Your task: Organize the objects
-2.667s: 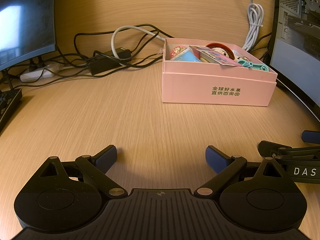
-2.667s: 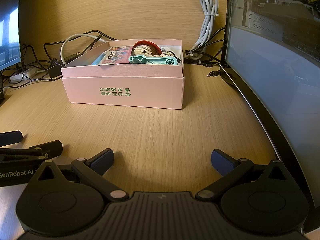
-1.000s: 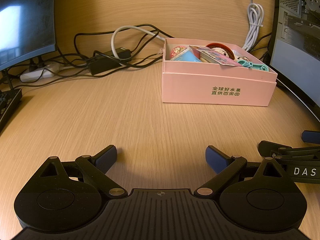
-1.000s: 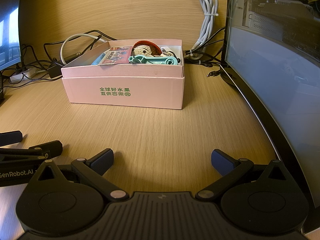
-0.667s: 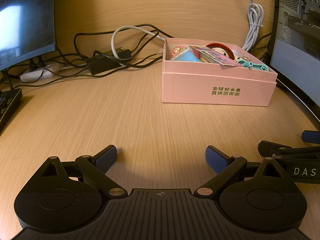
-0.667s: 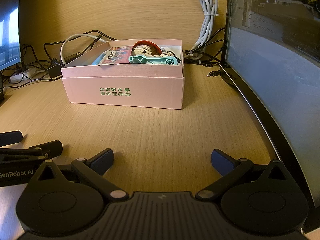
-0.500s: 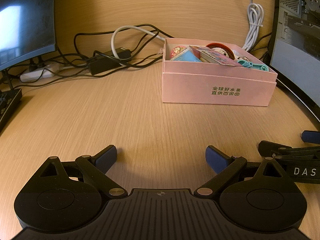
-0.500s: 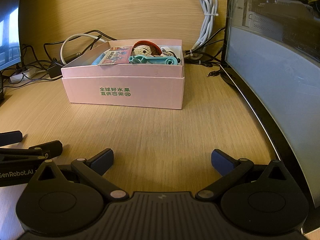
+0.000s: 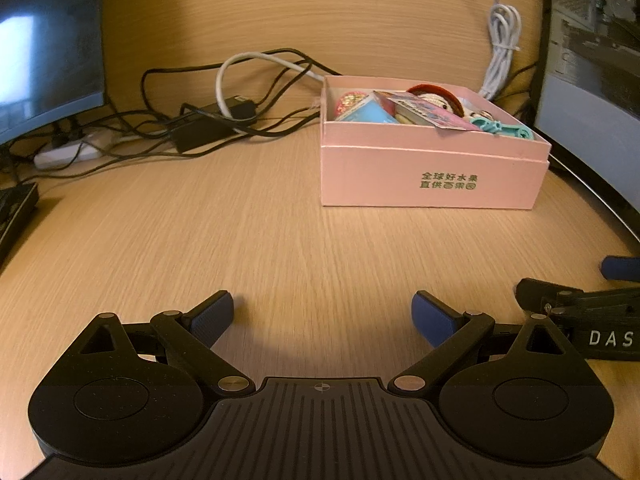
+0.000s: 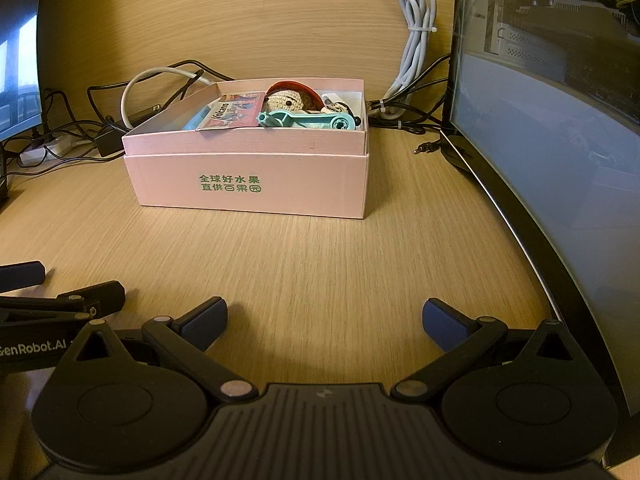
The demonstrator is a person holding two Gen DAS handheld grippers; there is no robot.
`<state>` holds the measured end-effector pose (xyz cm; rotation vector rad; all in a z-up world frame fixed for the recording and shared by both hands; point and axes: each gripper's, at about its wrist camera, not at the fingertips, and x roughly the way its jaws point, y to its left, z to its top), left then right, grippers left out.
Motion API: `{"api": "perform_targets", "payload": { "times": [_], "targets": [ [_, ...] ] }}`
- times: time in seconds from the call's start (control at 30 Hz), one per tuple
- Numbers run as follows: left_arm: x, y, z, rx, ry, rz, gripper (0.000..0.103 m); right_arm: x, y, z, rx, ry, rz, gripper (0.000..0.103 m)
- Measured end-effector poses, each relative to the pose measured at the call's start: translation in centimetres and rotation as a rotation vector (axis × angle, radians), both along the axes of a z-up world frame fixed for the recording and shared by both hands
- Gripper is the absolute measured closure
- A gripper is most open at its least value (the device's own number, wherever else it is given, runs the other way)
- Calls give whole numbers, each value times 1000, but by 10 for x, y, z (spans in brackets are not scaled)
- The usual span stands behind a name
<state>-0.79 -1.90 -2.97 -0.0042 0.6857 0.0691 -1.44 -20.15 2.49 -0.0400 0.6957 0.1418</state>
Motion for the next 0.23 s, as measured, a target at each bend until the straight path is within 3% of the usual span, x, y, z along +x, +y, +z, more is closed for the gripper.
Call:
{"api": "perform_targets", "payload": {
  "times": [0.23],
  "targets": [
    [0,-1,0,7,0,-10,3,0,0,0,0,0,0,0]
  ]
}}
